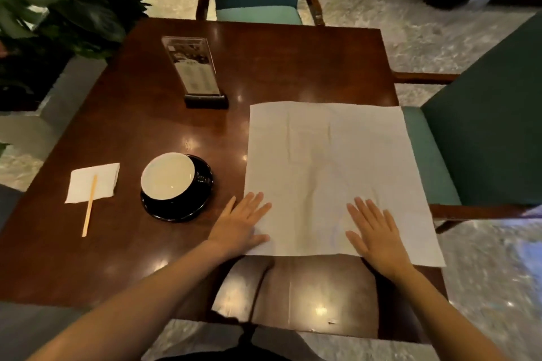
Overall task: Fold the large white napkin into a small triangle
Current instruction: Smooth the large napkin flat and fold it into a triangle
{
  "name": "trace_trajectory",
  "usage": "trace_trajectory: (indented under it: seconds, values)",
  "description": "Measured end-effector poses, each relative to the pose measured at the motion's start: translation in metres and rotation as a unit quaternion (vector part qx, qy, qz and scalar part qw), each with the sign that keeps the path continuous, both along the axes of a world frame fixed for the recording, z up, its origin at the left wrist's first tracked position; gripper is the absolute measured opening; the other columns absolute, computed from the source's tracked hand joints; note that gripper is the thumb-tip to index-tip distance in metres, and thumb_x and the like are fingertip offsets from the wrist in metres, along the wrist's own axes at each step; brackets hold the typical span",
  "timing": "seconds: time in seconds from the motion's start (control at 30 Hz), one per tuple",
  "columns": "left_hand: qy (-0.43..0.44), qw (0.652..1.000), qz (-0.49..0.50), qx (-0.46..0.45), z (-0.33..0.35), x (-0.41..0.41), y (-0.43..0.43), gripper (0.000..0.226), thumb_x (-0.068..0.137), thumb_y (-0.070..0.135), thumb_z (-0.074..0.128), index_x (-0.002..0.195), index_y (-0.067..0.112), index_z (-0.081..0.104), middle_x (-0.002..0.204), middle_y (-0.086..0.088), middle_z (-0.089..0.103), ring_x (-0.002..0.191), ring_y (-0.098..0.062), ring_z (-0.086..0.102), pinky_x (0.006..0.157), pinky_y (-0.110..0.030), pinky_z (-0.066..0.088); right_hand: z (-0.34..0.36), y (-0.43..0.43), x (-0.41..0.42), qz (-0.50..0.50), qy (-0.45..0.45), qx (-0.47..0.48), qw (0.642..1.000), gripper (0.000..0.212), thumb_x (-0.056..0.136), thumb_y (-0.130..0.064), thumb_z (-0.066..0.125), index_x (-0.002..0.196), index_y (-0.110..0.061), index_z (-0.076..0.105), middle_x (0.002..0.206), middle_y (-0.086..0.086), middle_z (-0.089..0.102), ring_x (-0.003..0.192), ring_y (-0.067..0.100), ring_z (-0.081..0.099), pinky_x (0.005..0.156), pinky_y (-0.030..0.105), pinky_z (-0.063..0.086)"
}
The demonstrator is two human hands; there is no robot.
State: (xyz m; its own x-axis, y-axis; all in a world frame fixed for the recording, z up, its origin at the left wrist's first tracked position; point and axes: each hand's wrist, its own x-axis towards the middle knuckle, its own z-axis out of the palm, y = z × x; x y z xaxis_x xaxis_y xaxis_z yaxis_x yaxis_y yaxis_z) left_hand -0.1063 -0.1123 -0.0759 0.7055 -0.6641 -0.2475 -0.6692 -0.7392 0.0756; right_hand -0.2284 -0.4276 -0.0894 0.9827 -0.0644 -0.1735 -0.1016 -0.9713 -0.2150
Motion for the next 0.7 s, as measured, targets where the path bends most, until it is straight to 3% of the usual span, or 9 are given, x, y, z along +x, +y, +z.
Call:
trace_trajectory:
  seconds: [0.07, 0.13, 0.23, 0.3, 0.4, 0.5, 0.6, 0.7]
  values:
    - [0.021, 1.000, -0.013, 0.006, 0.008, 0.003, 0.004, 0.070, 0.086, 0.056, 0.043, 0.146, 0.026, 0.025, 0.155, -0.001, 0.013, 0.142, -0.023, 0.019, 0.113, -0.047, 0.018, 0.005, -0.010, -0.012, 0.004, -0.010, 0.019, 1.000, 0.066, 0.092, -0.059, 0.010, 0.147, -0.026, 0.024, 0.155, -0.007, 0.014, 0.145, 0.014, 0.008, 0.116, 0.038, 0.000]
    - [0.074, 0.997, 0.003, 0.014, 0.015, 0.005, 0.004, 0.070, 0.088, 0.050, 0.047, 0.148, 0.024, 0.022, 0.156, 0.001, 0.004, 0.145, -0.020, 0.008, 0.115, -0.045, 0.006, 0.008, -0.013, -0.017, -0.015, -0.040, 0.042, 0.998, 0.061, 0.093, -0.054, 0.019, 0.141, -0.022, 0.039, 0.151, -0.004, 0.029, 0.141, 0.017, 0.023, 0.116, 0.041, 0.013]
    - [0.027, 0.996, 0.039, -0.079, 0.023, 0.004, -0.019, 0.069, 0.081, 0.053, 0.029, 0.129, 0.010, 0.053, 0.146, -0.015, 0.039, 0.133, -0.031, 0.039, 0.109, -0.054, 0.021, 0.019, -0.006, 0.004, -0.066, -0.110, 0.074, 0.989, 0.054, 0.094, -0.049, 0.028, 0.121, -0.014, 0.059, 0.124, 0.005, 0.061, 0.112, 0.027, 0.056, 0.097, 0.039, 0.040]
    - [0.018, 0.992, 0.058, -0.109, 0.024, 0.013, -0.049, 0.082, 0.077, 0.054, 0.008, 0.139, 0.013, 0.042, 0.150, -0.013, 0.031, 0.138, -0.028, 0.030, 0.113, -0.048, 0.017, 0.022, 0.009, 0.035, -0.079, -0.155, 0.077, 0.982, 0.044, 0.092, -0.038, 0.037, 0.112, -0.008, 0.063, 0.109, 0.010, 0.067, 0.097, 0.033, 0.063, 0.089, 0.036, 0.040]
    - [0.032, 0.987, 0.115, -0.111, 0.011, 0.028, -0.098, 0.081, 0.075, 0.055, -0.009, 0.149, 0.027, 0.011, 0.158, -0.001, 0.003, 0.145, -0.018, -0.001, 0.115, -0.038, -0.004, 0.015, 0.050, 0.085, -0.044, -0.121, 0.065, 0.990, 0.045, 0.088, -0.030, 0.038, 0.121, -0.008, 0.060, 0.122, 0.016, 0.063, 0.109, 0.037, 0.060, 0.095, 0.041, 0.041]
    - [0.004, 0.986, 0.147, -0.077, -0.014, 0.042, -0.109, 0.061, 0.093, 0.052, 0.005, 0.148, 0.026, 0.013, 0.158, -0.001, 0.008, 0.143, -0.013, -0.011, 0.115, -0.045, -0.003, -0.005, 0.071, 0.105, -0.001, -0.059, 0.038, 0.998, 0.048, 0.094, -0.036, 0.031, 0.136, -0.019, 0.046, 0.144, 0.005, 0.046, 0.131, 0.029, 0.043, 0.106, 0.048, 0.035]
    - [-0.031, 0.985, 0.120, -0.121, -0.027, 0.047, -0.097, 0.054, 0.096, 0.045, 0.027, 0.143, 0.021, 0.033, 0.152, -0.004, 0.029, 0.143, -0.018, 0.013, 0.113, -0.050, 0.016, -0.014, 0.047, 0.108, 0.003, -0.044, 0.001, 0.999, 0.053, 0.098, -0.048, 0.018, 0.145, -0.028, 0.031, 0.153, -0.004, 0.027, 0.142, 0.022, 0.022, 0.113, 0.046, 0.014]
    - [-0.033, 0.986, 0.105, -0.121, -0.025, 0.049, -0.095, 0.055, 0.094, 0.045, 0.034, 0.143, 0.023, 0.034, 0.151, -0.001, 0.029, 0.141, -0.019, 0.021, 0.113, -0.048, 0.015, -0.013, 0.005, 0.115, -0.057, -0.032, -0.014, 0.998, 0.059, 0.095, -0.055, 0.010, 0.145, -0.030, 0.029, 0.152, -0.005, 0.026, 0.142, 0.025, 0.023, 0.112, 0.047, 0.012]
